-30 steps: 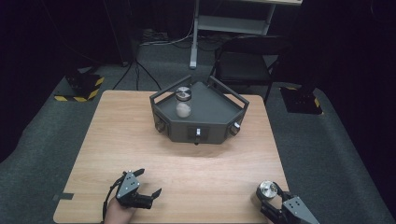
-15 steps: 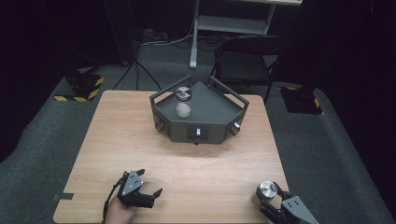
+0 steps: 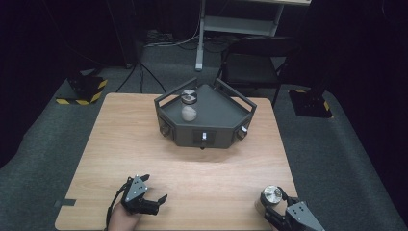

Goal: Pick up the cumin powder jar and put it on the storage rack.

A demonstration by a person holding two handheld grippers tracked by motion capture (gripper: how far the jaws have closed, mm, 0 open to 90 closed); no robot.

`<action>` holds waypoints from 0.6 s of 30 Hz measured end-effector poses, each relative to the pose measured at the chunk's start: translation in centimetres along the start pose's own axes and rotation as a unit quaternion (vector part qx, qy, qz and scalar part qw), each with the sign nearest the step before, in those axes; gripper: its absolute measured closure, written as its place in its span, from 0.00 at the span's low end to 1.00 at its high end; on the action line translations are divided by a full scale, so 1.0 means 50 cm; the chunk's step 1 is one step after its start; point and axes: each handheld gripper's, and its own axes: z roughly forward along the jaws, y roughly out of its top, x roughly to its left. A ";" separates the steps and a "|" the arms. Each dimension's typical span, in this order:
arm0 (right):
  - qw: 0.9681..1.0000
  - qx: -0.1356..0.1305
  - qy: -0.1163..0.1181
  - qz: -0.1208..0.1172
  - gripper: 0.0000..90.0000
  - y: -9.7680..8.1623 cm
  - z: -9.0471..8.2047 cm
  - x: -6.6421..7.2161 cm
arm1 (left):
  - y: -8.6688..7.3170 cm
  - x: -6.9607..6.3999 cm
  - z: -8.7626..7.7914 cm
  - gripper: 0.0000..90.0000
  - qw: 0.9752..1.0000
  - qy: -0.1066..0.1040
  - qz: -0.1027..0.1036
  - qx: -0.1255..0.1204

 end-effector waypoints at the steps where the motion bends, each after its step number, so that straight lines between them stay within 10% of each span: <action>1: 1.000 -0.002 0.002 -0.002 0.39 0.002 0.000 0.003 | 0.000 0.000 0.000 0.01 1.000 0.000 0.000 0.000; 18: 0.998 -0.037 0.039 -0.022 0.39 0.080 0.008 0.014 | -0.003 0.003 -0.001 0.01 1.000 -0.004 0.001 -0.004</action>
